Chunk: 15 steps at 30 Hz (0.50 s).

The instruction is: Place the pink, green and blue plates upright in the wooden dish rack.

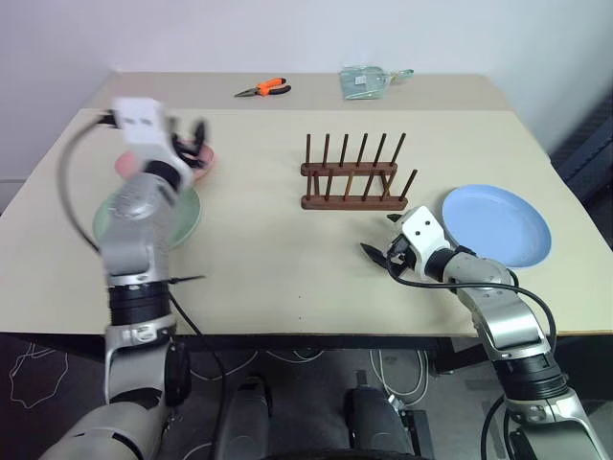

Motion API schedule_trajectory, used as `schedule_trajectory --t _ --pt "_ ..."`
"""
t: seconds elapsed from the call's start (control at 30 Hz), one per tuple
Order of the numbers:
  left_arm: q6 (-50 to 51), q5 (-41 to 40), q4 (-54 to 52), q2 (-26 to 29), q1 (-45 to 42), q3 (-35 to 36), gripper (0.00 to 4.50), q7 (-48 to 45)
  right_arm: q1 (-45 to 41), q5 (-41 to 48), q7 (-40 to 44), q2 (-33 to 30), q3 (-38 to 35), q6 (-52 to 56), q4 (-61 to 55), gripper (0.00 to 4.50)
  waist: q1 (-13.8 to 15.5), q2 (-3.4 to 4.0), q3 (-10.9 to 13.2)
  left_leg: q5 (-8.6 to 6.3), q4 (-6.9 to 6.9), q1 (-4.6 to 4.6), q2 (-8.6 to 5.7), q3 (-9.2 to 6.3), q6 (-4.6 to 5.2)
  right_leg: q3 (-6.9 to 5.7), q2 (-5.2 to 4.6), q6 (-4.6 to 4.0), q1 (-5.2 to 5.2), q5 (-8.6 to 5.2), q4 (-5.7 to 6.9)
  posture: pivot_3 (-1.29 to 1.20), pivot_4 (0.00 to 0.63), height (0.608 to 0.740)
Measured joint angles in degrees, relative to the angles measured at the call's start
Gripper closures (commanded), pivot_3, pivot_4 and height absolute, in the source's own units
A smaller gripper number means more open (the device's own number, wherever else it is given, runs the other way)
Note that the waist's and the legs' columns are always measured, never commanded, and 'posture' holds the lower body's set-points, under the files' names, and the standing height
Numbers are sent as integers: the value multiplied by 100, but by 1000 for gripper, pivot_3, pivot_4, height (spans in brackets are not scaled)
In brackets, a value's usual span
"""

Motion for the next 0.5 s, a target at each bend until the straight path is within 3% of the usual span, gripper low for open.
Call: schedule_trajectory --t 0.1,0.23,0.5 --pt "543 -72 117 -51 -54 790 1911 1002 -64 261 241 41 -7 269 -6 131 24 -6 4 0 -6 -2 0 -2 0 -1 0 23 -2 3 5 0 150 740" --pt "1168 -821 381 -251 -404 2011 1911 1796 -178 389 346 133 37 304 -14 131 68 -38 17 0 1 -7 -2 -3 -1 -3 0 19 -1 2 3 0 150 740" --pt "1709 -1852 1682 -99 -921 2433 1911 1608 -257 271 160 207 54 30 43 131 83 -55 20 -1 -1 -7 -2 -2 -3 -5 0 11 -5 -1 3 0 150 740"
